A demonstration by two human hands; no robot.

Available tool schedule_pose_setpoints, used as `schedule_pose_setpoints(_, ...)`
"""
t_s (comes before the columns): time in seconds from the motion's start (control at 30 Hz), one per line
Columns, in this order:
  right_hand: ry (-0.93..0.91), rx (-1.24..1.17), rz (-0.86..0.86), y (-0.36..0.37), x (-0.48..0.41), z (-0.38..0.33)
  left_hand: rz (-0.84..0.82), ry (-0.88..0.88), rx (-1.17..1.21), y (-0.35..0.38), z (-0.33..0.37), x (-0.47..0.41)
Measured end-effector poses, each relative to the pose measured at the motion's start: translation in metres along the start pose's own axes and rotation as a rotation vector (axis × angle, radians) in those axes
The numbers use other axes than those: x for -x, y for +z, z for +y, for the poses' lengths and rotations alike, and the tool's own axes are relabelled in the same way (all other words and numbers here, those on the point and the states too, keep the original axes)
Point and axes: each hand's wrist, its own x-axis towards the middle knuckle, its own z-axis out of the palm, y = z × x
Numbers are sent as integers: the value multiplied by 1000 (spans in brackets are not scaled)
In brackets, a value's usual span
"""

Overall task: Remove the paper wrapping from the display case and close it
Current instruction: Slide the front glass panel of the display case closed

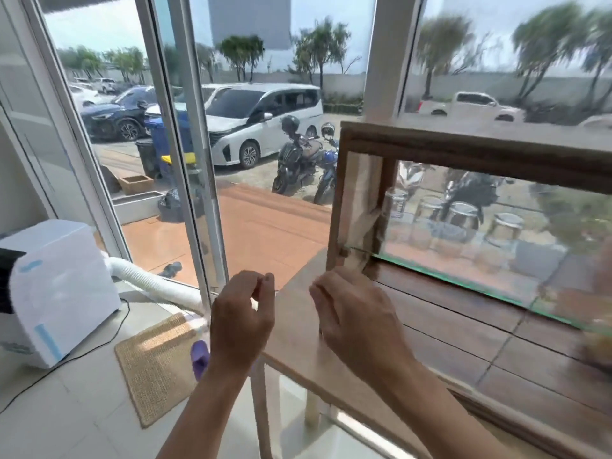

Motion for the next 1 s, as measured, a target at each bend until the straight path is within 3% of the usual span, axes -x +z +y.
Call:
schedule_pose_setpoints(0.3, 52, 212, 281, -144, 62, 76, -69, 355, 212, 60, 144, 24)
schedule_pose_setpoints(0.67, 139, 496, 527, -239, 146, 146, -131, 757, 371, 129, 250, 89)
schedule_pose_setpoints(0.8, 169, 597, 614, -257, 158, 161, -138, 861, 326, 146, 278, 94)
schedule_pose_setpoints(1.0, 135, 758, 541, -271, 170, 182, -152, 902, 74, 166, 300, 90)
